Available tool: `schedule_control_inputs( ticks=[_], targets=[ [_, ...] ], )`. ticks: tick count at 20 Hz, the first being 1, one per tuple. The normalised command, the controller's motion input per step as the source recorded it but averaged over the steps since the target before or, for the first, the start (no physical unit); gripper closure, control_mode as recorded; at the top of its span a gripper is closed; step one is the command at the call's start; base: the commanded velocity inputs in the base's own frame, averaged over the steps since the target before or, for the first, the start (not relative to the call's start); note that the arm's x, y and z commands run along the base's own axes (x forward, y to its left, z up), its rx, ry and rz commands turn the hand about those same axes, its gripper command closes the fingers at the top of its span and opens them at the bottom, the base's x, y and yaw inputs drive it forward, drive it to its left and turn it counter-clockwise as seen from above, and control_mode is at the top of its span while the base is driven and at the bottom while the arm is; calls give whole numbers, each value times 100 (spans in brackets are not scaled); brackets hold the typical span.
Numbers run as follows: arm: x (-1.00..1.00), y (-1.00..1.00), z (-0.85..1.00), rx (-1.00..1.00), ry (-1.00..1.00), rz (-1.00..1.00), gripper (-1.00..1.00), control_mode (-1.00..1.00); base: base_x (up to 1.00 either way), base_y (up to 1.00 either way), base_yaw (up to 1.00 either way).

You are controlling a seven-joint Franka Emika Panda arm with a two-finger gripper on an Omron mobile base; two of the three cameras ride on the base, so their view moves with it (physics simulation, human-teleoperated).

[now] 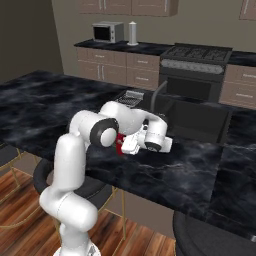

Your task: Move the ketchup and shaker from the cabinet to the dining counter.

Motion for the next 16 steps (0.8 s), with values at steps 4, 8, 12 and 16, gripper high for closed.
schedule_control_inputs(
  ticks=[4, 8, 12, 16],
  targets=[
    [0, 0, 0, -7, 0, -10, -100, -100, 0, 0, 0],
    [0, 0, 10, -5, 0, -13, -100, -100, 0, 0, 0],
    [-18, 0, 75, -1, 2, -12, -100, -100, 0, 0, 0],
    [-44, 0, 100, 0, 0, -9, -100, -100, 0, 0, 0]
  ],
)
